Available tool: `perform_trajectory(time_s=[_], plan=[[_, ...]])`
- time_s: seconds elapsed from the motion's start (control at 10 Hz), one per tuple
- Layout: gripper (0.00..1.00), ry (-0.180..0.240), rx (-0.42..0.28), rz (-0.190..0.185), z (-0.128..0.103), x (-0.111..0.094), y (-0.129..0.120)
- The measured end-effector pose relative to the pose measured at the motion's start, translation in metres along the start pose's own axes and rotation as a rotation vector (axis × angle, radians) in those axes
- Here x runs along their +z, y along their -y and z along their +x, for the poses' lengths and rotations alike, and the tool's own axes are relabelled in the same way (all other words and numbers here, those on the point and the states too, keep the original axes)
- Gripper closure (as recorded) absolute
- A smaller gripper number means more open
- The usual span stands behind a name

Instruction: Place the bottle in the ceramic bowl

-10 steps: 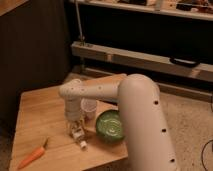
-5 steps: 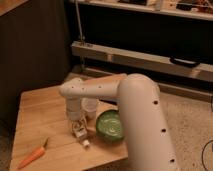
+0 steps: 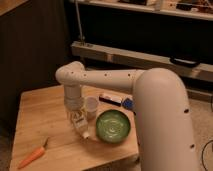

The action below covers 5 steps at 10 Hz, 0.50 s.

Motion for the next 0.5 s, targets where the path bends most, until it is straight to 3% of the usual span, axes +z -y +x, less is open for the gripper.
perform_trajectory(time_s=[0.1, 0.3, 0.5], plan=[[1.00, -0.017, -0.012, 0.003, -0.012, -0.027, 0.003], [1.00, -0.029, -0.026, 0.008, -0.034, -0.053, 0.004], [1.00, -0.034, -0.026, 0.009, -0.061, -0.065, -0.004]])
